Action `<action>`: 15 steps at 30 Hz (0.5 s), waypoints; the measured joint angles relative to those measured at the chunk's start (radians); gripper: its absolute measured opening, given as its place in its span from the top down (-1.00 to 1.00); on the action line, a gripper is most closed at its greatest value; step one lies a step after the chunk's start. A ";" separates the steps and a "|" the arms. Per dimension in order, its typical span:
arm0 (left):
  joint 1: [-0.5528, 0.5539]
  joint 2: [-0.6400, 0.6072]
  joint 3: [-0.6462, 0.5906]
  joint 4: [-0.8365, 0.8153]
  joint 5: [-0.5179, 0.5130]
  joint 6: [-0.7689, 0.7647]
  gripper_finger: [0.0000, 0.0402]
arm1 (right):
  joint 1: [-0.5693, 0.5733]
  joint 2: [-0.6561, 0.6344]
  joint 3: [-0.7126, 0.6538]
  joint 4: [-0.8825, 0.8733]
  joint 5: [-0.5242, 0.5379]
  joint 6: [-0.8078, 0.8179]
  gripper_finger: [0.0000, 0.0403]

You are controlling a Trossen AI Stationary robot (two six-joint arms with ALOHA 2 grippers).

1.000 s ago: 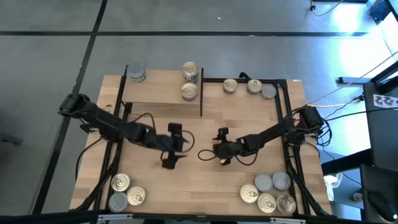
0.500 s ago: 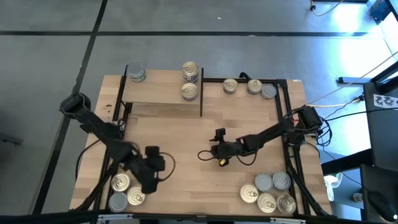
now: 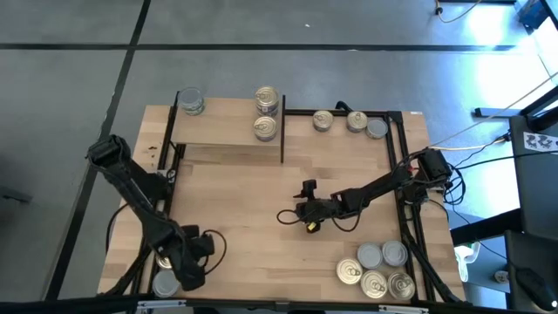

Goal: Stack canned seafood by type on shelf
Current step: Stack the blue tuna can on top of the blue tuna can on the shelf

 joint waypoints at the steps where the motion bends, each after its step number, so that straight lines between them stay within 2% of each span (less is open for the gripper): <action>1: -0.009 0.001 0.000 -0.003 0.027 -0.018 -0.36 | 0.000 0.000 0.000 0.000 0.000 0.003 -0.24; 5: -0.045 0.001 -0.003 -0.084 0.059 -0.058 -0.36 | 0.000 0.000 0.000 0.001 0.000 0.031 -0.24; 9: -0.065 0.001 -0.004 -0.168 0.057 -0.027 -0.36 | 0.000 -0.001 0.000 0.005 0.000 0.067 -0.24; 15: -0.060 0.002 -0.051 -0.141 -0.023 0.083 -0.36 | 0.000 -0.002 0.001 0.043 0.000 0.110 -0.24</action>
